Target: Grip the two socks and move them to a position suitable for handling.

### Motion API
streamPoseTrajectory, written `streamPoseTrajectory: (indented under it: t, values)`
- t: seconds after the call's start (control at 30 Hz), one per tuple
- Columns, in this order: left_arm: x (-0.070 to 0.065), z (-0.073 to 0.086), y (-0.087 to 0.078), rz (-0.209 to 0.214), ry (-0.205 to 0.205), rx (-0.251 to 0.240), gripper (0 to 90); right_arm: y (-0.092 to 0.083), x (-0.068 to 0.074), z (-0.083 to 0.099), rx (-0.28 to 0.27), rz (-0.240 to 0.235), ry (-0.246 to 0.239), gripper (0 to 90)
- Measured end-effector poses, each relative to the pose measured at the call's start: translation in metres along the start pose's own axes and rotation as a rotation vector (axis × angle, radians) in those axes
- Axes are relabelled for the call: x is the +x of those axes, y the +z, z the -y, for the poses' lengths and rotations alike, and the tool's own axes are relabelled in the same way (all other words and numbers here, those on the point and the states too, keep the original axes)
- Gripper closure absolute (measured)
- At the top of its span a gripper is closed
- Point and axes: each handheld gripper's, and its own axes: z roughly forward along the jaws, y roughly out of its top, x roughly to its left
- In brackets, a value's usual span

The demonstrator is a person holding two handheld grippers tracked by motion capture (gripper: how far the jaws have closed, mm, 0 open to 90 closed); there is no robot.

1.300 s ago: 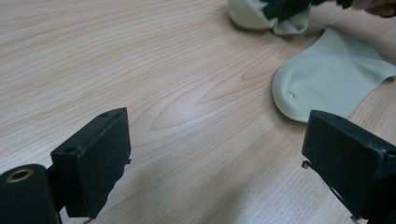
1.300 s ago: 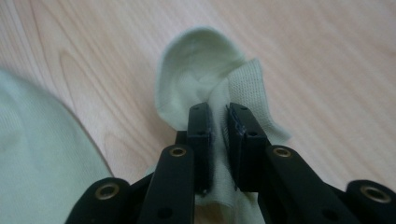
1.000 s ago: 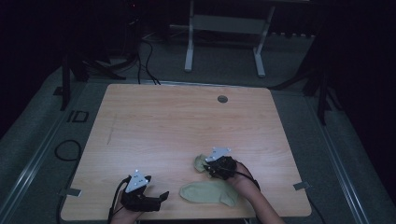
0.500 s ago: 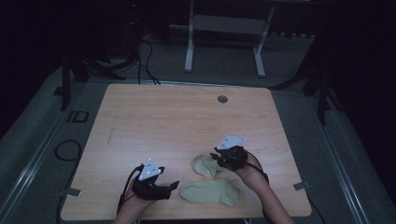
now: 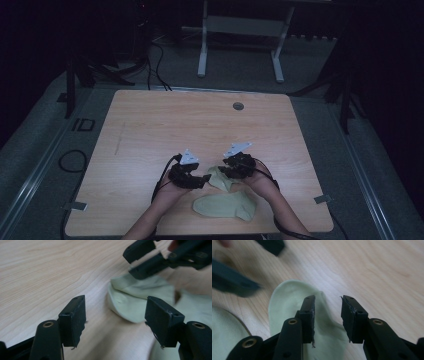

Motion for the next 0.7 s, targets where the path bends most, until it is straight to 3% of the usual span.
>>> streamPoseTrajectory:
  t: [0.13,0.27,0.47,0.63,0.7]
  values:
    - [0.003,-0.004,0.018,0.004,0.004,0.051,45.5,0.011,0.003,-0.001,0.044,-0.016,-0.029,63.8]
    - [0.005,-0.005,0.028,0.03,-0.007,0.063,56.0,0.018,0.004,0.001,0.061,-0.026,-0.036,68.8]
    - [0.005,-0.004,0.031,0.042,-0.021,0.071,86.1,0.019,0.005,0.003,0.045,-0.028,-0.03,83.8]
    - [0.001,-0.006,0.027,-0.006,-0.02,0.065,88.3,0.01,0.004,0.005,0.016,-0.012,-0.034,88.0]
    - [0.0,-0.007,0.022,-0.014,-0.036,0.042,88.4,0.004,0.003,0.006,0.0,-0.002,-0.023,88.2]
